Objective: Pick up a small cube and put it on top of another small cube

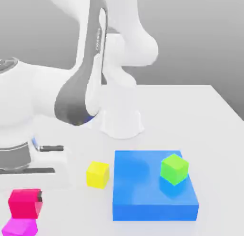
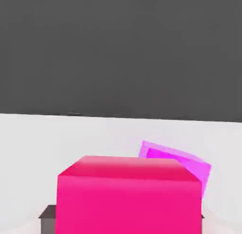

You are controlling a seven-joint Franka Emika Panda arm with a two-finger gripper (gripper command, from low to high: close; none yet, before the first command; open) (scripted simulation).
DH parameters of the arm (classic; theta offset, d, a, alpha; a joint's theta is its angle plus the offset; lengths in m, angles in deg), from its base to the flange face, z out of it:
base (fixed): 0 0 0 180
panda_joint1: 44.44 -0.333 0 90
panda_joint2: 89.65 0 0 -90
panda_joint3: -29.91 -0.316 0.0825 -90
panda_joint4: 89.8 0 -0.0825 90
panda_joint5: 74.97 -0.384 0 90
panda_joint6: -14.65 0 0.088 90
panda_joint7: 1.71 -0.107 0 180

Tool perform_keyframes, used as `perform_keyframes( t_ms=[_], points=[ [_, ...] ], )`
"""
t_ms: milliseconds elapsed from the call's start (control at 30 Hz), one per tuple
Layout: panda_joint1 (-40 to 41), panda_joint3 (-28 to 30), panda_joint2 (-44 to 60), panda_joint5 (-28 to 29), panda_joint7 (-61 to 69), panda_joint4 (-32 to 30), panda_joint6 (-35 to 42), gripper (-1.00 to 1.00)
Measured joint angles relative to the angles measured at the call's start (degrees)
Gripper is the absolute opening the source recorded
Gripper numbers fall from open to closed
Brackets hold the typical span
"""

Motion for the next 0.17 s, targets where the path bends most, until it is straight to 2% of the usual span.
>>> perform_keyframes(
  t_ms=[33, 67, 167],
  points=[
    [0.5, -0.4, 1.9, -0.8, 0.7, 0.2, -1.7, -1.0],
    [1.0, -0.8, 3.6, -1.4, 1.2, 0.3, -3.2, 1.0],
    [1.0, -0.8, 3.6, -1.4, 1.2, 0.3, -3.2, 1.0]
  ],
)
